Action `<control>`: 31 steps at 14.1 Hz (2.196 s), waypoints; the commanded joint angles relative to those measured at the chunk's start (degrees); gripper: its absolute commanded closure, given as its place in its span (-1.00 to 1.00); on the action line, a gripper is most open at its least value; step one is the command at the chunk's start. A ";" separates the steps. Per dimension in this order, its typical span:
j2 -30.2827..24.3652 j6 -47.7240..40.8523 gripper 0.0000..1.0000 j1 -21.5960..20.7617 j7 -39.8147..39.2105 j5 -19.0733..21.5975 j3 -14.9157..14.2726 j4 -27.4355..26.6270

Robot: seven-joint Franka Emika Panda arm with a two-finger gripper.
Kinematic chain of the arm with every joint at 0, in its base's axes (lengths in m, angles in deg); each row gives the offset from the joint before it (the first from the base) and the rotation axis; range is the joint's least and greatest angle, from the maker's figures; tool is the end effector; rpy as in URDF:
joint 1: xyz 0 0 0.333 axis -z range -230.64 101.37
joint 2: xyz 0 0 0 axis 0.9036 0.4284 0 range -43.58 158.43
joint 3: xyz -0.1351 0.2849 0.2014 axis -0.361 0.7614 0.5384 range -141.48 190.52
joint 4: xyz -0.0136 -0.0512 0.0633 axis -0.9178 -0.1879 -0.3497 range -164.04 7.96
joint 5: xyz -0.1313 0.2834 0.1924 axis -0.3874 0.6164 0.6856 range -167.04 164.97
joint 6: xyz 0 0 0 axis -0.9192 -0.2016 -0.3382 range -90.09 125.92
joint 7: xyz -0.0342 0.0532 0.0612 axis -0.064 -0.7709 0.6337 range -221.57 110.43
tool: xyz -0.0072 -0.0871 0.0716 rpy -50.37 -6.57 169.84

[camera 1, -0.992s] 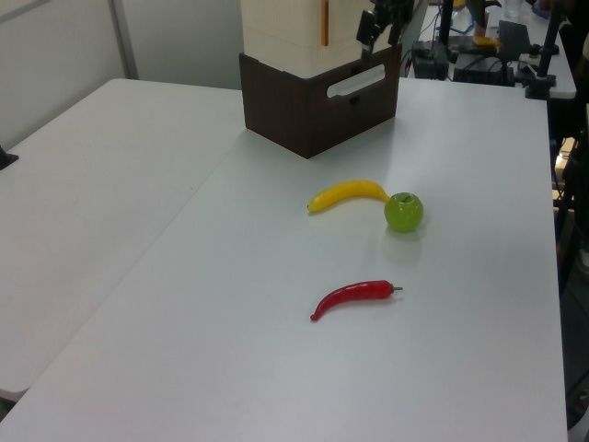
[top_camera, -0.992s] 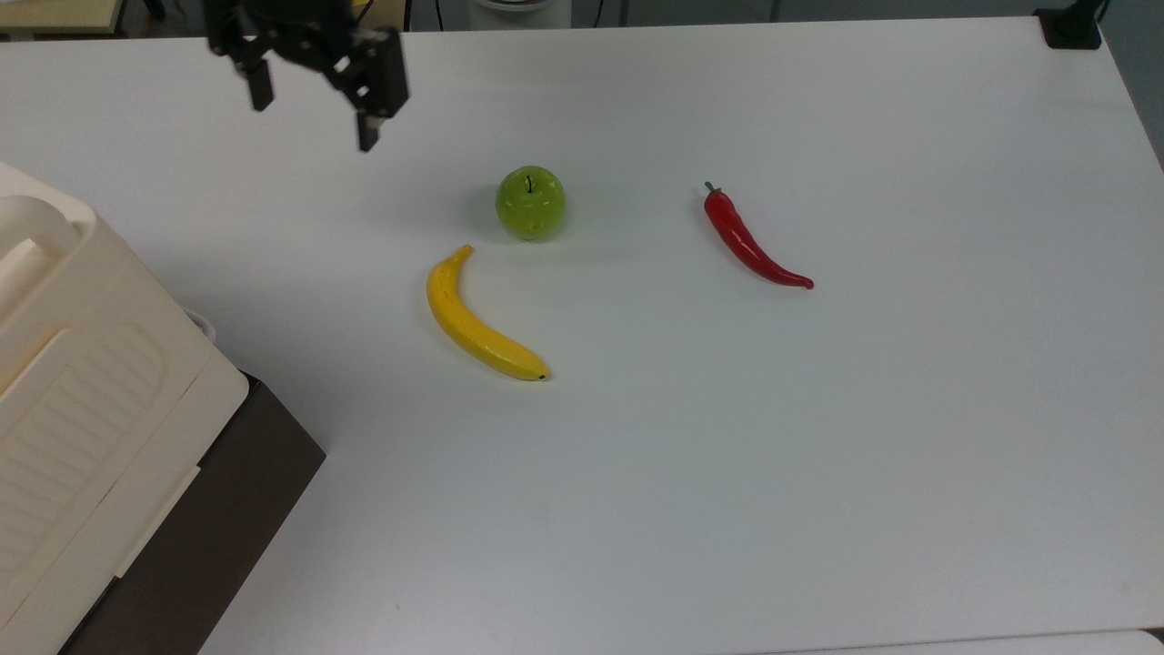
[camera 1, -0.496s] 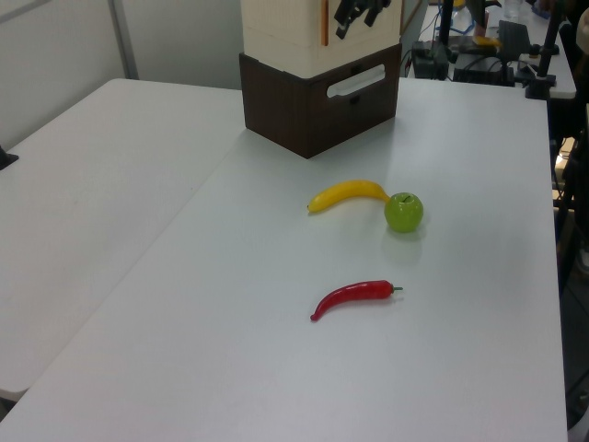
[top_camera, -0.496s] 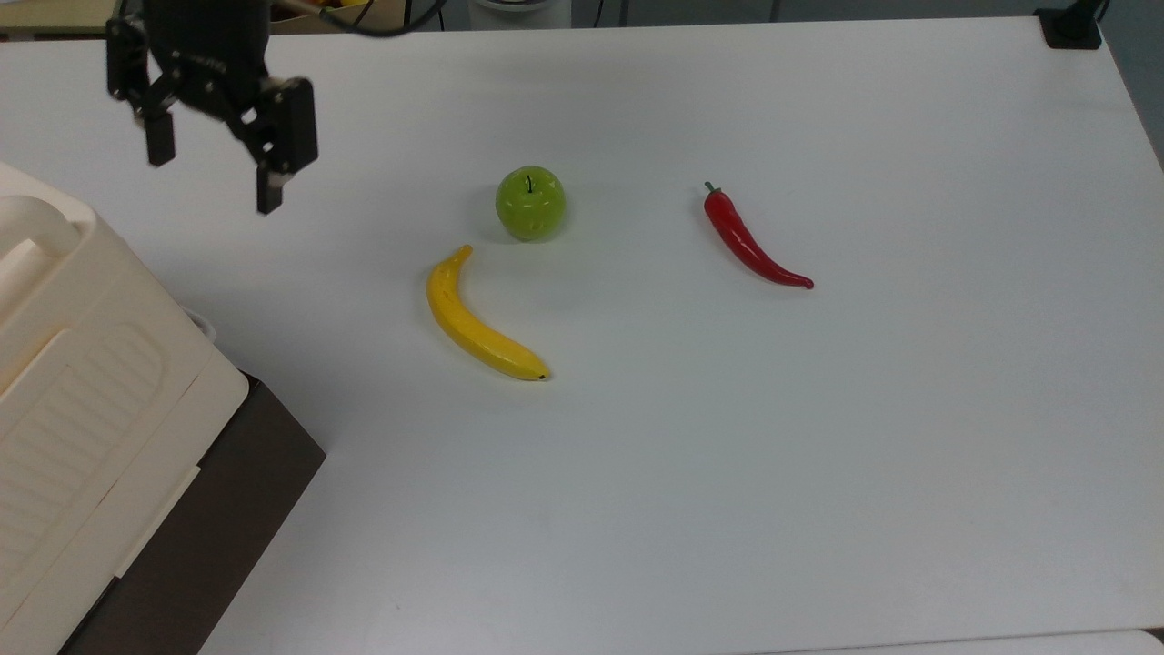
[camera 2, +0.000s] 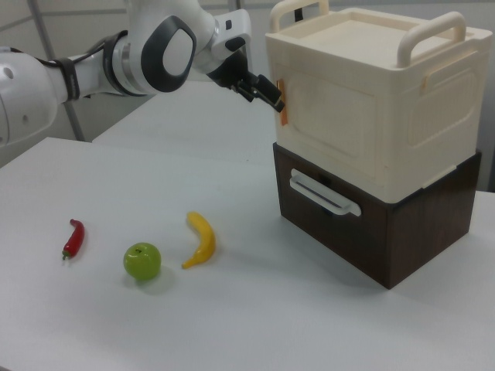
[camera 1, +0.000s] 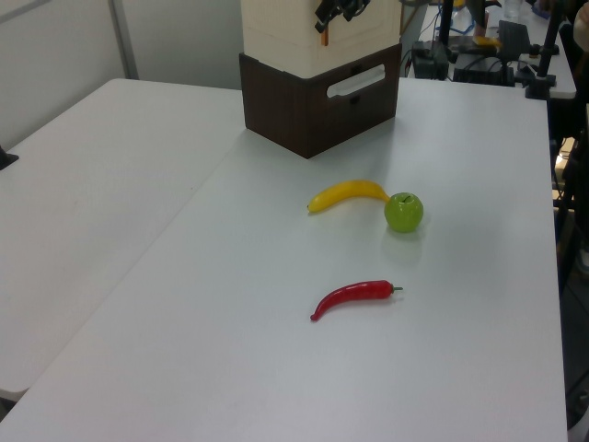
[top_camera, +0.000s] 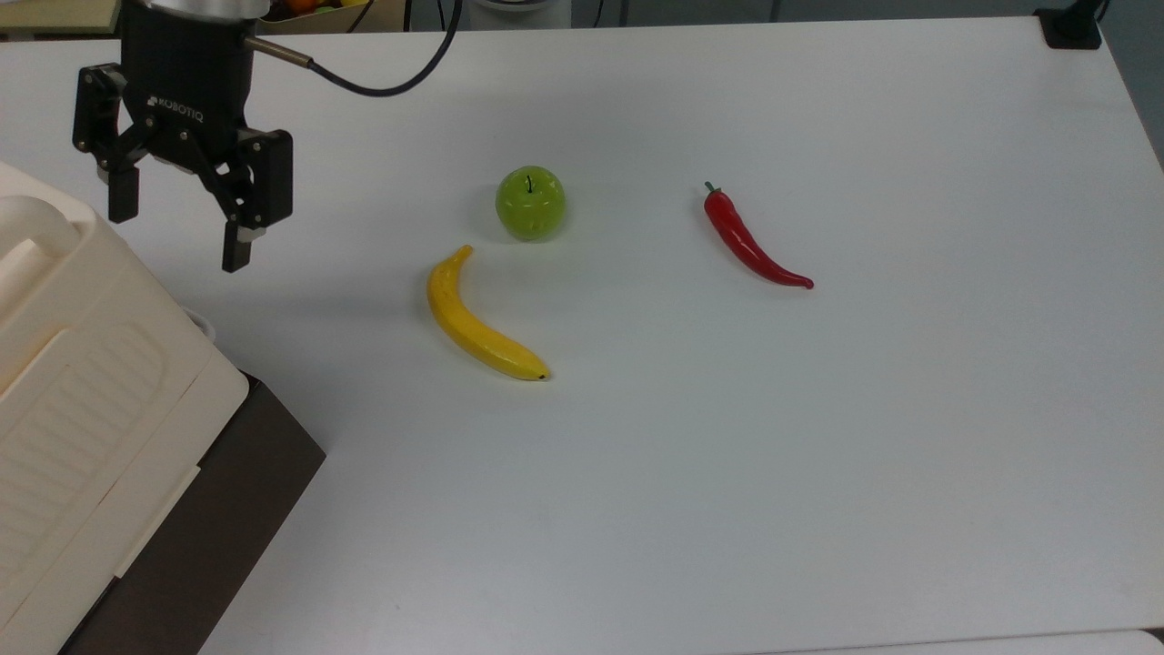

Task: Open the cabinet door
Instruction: 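Lower the open gripper onto the orange handle of the cabinet door, then close the gripper on the orange door handle, then pull the handle outward, swinging the cabinet door open on its hinge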

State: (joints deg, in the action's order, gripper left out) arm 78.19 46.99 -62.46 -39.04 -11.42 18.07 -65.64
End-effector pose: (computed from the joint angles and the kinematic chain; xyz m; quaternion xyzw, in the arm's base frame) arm 0.7076 -0.0920 0.6493 0.9287 -0.1548 0.3283 0.0757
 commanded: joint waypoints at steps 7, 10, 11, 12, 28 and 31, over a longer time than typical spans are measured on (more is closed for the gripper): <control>2.70 5.42 -0.29 0.20 3.07 -2.71 -1.37 1.31; 2.70 5.43 0.09 0.38 3.07 -2.71 -1.37 1.22; 2.70 5.43 0.14 0.38 2.98 -2.71 -1.46 1.22; 2.70 5.43 0.24 0.38 2.80 -2.80 -1.37 1.05; -2.30 -3.10 0.86 -0.41 2.54 -4.03 -0.58 -0.97; -2.57 -5.03 0.73 -0.50 2.63 -3.77 -0.49 -0.97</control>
State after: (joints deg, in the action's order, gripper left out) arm 78.09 44.46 -62.52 -36.86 -13.67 17.73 -65.35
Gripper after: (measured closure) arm 0.855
